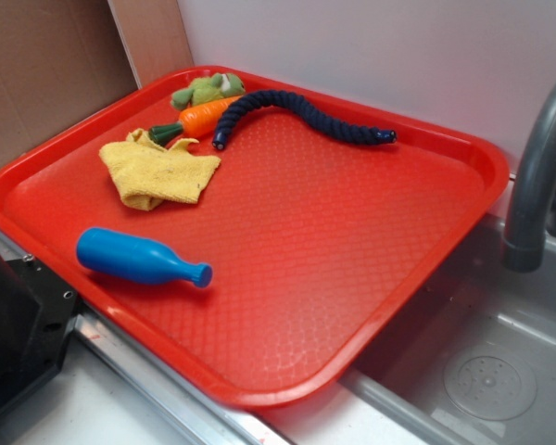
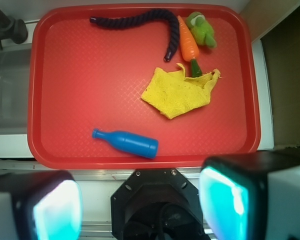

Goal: Grab the blue bottle.

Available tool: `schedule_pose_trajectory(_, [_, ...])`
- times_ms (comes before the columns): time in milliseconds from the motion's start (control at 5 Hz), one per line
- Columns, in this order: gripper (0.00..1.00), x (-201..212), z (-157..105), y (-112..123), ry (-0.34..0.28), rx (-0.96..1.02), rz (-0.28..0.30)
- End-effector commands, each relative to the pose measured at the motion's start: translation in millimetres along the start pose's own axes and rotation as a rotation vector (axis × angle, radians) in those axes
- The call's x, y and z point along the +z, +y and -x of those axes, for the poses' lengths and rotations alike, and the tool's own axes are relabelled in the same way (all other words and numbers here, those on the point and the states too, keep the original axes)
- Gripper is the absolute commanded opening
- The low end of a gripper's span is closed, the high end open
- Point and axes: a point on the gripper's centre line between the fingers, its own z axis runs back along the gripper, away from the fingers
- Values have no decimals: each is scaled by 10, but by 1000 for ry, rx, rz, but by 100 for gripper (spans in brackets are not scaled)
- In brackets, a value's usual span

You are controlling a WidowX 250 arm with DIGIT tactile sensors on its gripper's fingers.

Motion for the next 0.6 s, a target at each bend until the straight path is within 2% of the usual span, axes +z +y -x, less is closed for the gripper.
schedule_pose_trajectory(0, [100, 0, 0, 0, 0, 0, 0])
schedule_pose_trajectory(200, [100, -523, -115, -150, 56, -251, -8])
schedule_pose_trajectory(400, [100, -1033, -81, -252, 97, -499, 20])
